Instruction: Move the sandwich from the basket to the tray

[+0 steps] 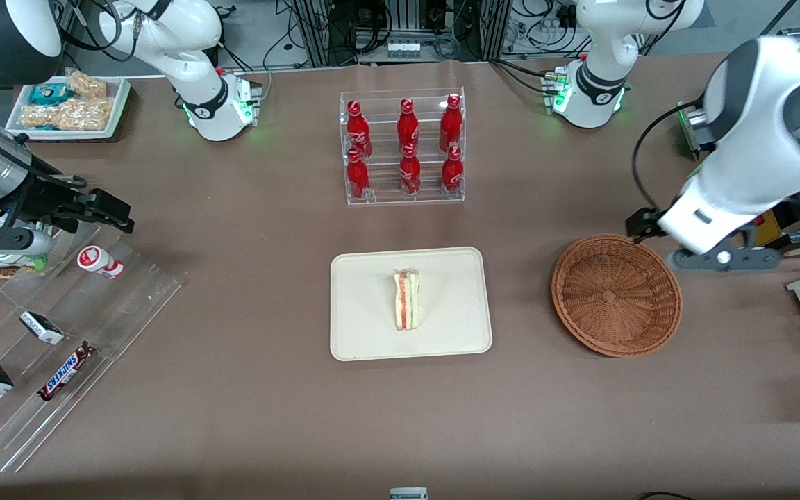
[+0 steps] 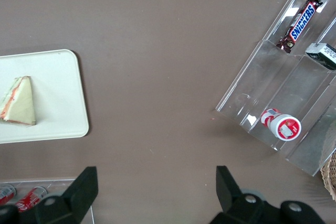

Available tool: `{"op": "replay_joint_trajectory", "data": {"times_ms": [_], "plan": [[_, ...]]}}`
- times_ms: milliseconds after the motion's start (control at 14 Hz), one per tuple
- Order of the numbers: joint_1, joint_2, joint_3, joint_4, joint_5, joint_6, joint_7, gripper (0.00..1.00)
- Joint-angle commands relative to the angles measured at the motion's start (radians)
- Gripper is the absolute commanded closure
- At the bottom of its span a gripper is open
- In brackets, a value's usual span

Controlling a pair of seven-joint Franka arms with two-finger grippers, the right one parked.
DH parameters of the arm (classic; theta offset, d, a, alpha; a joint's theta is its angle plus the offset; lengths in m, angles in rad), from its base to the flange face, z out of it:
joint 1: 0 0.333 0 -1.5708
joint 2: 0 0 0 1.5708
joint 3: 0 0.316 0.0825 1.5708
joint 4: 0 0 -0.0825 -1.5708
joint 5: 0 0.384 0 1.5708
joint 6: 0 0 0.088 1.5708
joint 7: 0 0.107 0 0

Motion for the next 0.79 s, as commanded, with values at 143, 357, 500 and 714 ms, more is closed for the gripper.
{"op": "replay_joint_trajectory", "data": {"times_ms": [143, 357, 500, 714], "plan": [[0.000, -0.101, 0.085, 0.000, -0.066, -0.067, 0.176, 0.00], [0.000, -0.108, 0.102, 0.029, -0.101, -0.072, 0.178, 0.00], [0.000, -0.106, 0.105, 0.032, -0.115, -0.072, 0.175, 0.00], [0.000, -0.104, 0.105, 0.031, -0.143, -0.072, 0.164, 0.00]]}}
